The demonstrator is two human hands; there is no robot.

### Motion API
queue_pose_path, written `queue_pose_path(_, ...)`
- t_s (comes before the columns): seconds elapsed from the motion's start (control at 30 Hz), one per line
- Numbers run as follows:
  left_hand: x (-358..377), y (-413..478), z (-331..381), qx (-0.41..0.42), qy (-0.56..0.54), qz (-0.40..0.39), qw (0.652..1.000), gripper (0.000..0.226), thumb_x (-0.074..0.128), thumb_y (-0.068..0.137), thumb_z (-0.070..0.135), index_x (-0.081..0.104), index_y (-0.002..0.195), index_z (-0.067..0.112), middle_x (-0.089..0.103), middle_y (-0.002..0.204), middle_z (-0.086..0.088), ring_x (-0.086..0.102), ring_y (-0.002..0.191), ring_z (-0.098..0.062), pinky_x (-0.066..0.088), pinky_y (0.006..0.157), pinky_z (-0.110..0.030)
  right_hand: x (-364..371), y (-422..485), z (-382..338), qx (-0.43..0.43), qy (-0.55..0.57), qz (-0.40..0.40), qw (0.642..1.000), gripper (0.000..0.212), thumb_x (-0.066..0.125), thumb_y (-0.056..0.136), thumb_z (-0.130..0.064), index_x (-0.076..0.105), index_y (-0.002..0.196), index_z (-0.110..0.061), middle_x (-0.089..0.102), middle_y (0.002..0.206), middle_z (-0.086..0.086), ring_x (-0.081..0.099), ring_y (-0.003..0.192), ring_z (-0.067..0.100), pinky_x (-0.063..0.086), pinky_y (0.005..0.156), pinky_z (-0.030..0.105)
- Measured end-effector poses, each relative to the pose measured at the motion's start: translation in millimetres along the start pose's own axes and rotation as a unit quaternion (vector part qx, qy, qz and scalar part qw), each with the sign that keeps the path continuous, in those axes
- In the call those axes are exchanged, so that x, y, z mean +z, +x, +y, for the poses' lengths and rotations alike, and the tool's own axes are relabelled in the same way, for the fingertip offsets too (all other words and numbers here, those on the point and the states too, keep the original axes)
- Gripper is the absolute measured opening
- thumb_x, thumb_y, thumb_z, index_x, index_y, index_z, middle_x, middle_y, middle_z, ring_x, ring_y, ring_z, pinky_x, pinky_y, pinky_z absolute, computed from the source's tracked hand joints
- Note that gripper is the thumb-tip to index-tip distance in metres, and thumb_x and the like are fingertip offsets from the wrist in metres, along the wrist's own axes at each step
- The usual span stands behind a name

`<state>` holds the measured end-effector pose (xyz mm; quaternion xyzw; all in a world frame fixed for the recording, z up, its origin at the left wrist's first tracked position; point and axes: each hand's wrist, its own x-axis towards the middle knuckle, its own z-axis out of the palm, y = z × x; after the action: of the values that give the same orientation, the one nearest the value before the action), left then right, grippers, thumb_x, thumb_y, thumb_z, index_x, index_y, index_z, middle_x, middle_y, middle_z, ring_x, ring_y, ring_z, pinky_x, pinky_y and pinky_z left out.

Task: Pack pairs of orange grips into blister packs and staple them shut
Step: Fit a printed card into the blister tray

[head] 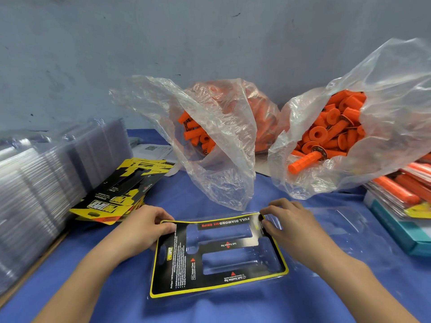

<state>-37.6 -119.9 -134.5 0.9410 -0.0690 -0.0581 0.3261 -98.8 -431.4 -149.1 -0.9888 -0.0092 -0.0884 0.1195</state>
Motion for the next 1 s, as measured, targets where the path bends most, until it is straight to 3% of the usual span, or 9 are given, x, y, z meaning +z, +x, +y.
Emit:
queue_pose_path(0.3,-2.4,-0.4,-0.3,-0.002,0.042,0.012,0.999,0.014,0.073,0.087,0.031,0.071,0.078,0.022,0.071,0.065,0.011,0.063,0.045,-0.010,0.052,0.049,-0.025,12.3,-8.5,1.0,-0.019,-0.035,0.003,0.999,0.035,0.035,0.103,-0.045,0.048,0.135,-0.039,0.041,0.145,-0.010,0.037,0.133,0.020,0.030,0.104,0.035)
queue_pose_path(0.43,-1.8,-2.5,2.2,0.008,0.017,0.027,0.999,0.013,0.069,0.090,0.027,0.072,0.079,0.022,0.070,0.065,0.015,0.064,0.053,-0.001,0.045,0.042,-0.016,15.0,-10.0,2.7,-0.018,-0.041,-0.002,0.999,0.039,0.033,0.104,-0.047,0.047,0.138,-0.036,0.041,0.146,-0.007,0.038,0.134,0.023,0.028,0.106,0.036)
queue_pose_path(0.6,-5.8,-4.3,2.6,0.026,0.089,0.038,0.995,0.013,0.066,0.092,0.030,0.069,0.079,0.030,0.071,0.080,0.015,0.063,0.078,0.000,0.048,0.069,-0.025,16.4,-9.7,2.5,-0.012,-0.039,-0.014,0.999,0.042,0.030,0.104,-0.048,0.044,0.141,-0.033,0.038,0.149,-0.005,0.035,0.136,0.023,0.025,0.109,0.036)
queue_pose_path(0.83,-5.4,-6.9,4.6,0.039,0.107,0.039,0.993,0.015,0.063,0.094,0.029,0.071,0.082,0.027,0.071,0.082,0.014,0.061,0.079,0.001,0.044,0.067,-0.021,16.9,-9.8,3.5,-0.019,-0.048,-0.025,0.998,0.043,0.031,0.104,-0.045,0.041,0.144,-0.032,0.034,0.152,-0.004,0.034,0.137,0.024,0.025,0.112,0.036)
queue_pose_path(1.0,-4.9,-7.5,4.1,0.049,0.093,0.058,0.993,0.009,0.066,0.092,0.029,0.068,0.084,0.030,0.070,0.079,0.013,0.061,0.077,0.000,0.046,0.068,-0.026,16.5,-9.6,3.4,-0.019,-0.043,-0.022,0.999,0.043,0.031,0.104,-0.044,0.041,0.145,-0.033,0.035,0.152,-0.005,0.034,0.138,0.023,0.025,0.112,0.035)
